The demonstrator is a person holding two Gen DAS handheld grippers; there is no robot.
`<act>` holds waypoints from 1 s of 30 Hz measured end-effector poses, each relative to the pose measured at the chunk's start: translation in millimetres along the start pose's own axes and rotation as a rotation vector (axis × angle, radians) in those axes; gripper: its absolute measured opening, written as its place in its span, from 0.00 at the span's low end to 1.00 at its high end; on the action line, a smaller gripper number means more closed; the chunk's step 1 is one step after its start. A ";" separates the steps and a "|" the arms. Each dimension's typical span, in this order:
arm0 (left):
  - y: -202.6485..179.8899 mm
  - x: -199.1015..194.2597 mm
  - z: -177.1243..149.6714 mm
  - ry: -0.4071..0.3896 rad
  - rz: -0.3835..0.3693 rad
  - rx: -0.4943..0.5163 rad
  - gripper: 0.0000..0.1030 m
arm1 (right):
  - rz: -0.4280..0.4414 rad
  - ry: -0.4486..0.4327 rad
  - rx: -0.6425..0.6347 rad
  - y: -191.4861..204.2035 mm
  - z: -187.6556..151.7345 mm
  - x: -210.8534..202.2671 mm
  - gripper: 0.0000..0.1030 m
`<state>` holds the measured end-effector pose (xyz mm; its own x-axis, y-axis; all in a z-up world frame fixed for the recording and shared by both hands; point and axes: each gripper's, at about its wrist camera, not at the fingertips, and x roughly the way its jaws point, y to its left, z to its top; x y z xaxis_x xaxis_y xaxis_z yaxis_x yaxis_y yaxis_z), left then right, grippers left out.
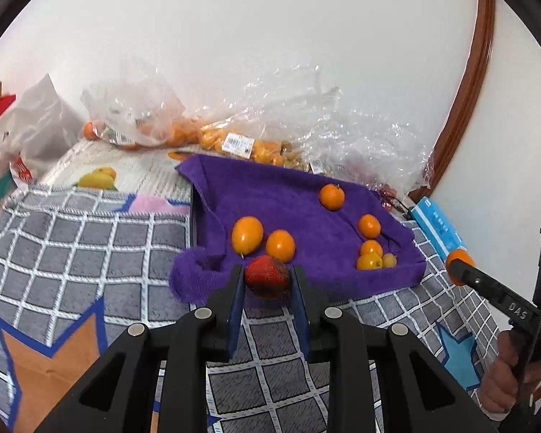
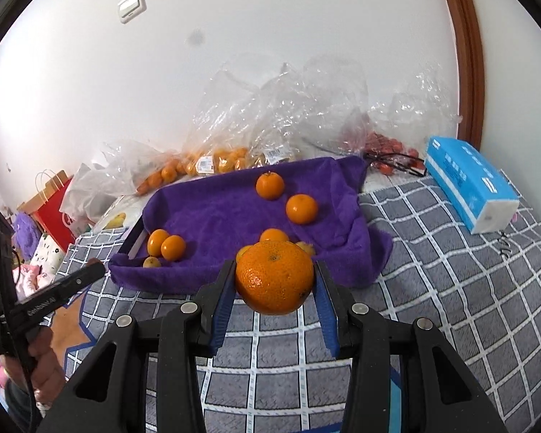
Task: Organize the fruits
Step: 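Lift and carry the red fruit and orange over the purple towel with both tools, then lower the red fruit and orange onto the towel and open both tools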
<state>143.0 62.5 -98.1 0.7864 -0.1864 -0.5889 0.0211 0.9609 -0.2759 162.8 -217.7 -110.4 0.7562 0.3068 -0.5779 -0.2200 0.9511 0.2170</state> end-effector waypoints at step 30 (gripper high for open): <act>-44.3 111.3 20.3 0.129 -0.053 0.064 0.23 | -0.063 0.075 -0.021 -36.4 31.0 106.1 0.41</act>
<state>242.1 3.3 -136.0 0.6971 -0.2579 -0.6689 0.1028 0.9594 -0.2628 270.1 -220.9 -155.2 0.7210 0.2473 -0.6473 -0.1869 0.9689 0.1620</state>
